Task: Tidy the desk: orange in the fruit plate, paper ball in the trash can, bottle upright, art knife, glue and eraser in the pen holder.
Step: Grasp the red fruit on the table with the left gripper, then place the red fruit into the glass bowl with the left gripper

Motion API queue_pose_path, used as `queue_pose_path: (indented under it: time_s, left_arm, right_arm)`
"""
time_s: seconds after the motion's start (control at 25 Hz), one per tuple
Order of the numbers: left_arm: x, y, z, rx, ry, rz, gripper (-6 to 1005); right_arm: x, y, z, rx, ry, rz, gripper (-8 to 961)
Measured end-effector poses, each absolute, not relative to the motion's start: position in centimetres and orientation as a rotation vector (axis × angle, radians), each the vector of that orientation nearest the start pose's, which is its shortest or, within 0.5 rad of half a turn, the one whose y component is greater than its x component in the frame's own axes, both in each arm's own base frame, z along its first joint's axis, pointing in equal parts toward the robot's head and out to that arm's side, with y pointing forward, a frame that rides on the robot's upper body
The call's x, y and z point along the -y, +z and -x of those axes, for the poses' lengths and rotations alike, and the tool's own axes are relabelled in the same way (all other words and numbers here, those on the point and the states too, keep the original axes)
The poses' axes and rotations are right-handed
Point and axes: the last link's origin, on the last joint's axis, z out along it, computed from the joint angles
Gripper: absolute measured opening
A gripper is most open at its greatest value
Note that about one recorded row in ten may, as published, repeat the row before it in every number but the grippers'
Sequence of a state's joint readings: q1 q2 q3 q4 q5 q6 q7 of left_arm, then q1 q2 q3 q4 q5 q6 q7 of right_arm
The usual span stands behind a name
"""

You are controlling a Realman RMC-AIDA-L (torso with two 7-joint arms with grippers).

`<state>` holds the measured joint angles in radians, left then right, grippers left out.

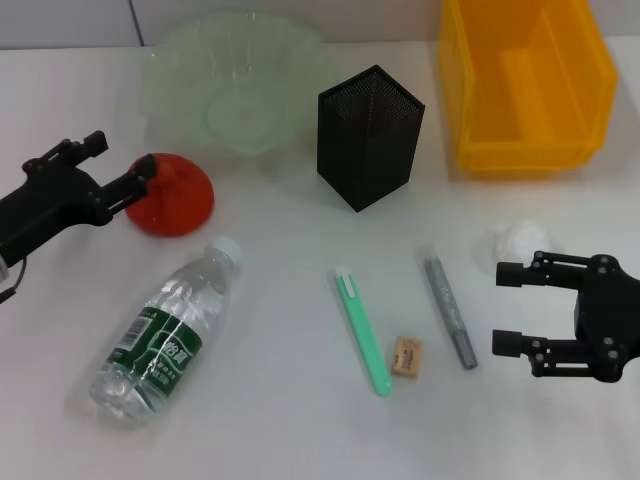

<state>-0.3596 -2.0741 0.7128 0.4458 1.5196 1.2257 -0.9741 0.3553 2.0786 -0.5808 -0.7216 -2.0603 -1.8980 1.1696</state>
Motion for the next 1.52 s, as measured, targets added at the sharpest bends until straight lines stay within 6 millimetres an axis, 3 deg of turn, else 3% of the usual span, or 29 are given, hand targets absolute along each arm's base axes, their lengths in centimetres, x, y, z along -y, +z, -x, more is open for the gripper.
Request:
queue_pose_path:
  time_s: [0.16,0.64,1.08,1.16,1.36,1.44,1.52]
  left_arm:
    - [-32.5,-0.7,33.3,0.647,-0.655,2.180,768]
    - [-33.6,-1.9,33.7,0.669,-0.526,2.196,766]
    - [-33.8,-1.5,33.1,0.678,-0.576,2.204,328]
    - [-33.7,-1.1,32.7,0.665,-0.614,2.215,291]
    - [-33.2,2.0,30.1,0.583,-0.815,2.260,199]
    - [-34.1,3.5,28.3,0.532,-0.911,2.241,174]
    - [-34.7,3.8,27.8,0.522,-0.928,2.221,159]
  right_arm:
    - [-25.0,2.0,-29.2,-0.452,0.859,2.820,757]
    - [-25.2,1.8,-29.5,-0.468,0.838,2.804,757]
    - [-25.2,1.9,-29.8,-0.484,0.835,2.780,756]
    - [-25.1,2.0,-29.9,-0.488,0.838,2.767,756]
    - [-24.9,2.2,-30.2,-0.500,0.840,2.749,756]
    - [-24.8,2.3,-30.3,-0.504,0.838,2.747,756]
    - [-24.8,2.3,-30.3,-0.506,0.838,2.747,756]
